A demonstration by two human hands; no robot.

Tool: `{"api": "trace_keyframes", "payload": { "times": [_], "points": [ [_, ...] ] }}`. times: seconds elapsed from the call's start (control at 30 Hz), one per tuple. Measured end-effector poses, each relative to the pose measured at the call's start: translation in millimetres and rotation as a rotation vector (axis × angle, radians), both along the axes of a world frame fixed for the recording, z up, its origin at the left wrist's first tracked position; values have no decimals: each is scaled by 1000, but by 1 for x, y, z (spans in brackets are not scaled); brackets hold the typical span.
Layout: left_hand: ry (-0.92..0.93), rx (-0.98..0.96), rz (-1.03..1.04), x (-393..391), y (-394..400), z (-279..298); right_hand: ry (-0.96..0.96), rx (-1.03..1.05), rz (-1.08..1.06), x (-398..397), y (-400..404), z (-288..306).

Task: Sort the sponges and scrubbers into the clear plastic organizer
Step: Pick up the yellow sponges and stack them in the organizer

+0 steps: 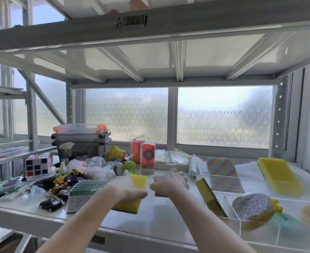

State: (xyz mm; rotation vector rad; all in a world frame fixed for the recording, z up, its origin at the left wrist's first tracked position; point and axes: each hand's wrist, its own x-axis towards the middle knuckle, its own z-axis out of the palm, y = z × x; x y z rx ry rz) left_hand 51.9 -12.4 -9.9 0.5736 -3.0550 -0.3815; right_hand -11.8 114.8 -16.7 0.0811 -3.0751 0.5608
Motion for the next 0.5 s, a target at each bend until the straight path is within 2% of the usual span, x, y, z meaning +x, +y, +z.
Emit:
{"api": "trace_keyframes", "payload": {
  "times": [0.1, 0.27, 0.37, 0.5],
  "points": [
    [213, 89, 45, 8, 5, 30, 192, -232, 118, 14, 5, 42],
    [582, 320, -110, 9, 35, 70, 385, -612, 153, 20, 59, 116],
    [738, 430, -180, 2, 68, 85, 456, -677, 85, 13, 117, 132],
    [858, 547, -255, -14, 117, 96, 484, -728, -25, -8, 172, 114]
  ]
}}
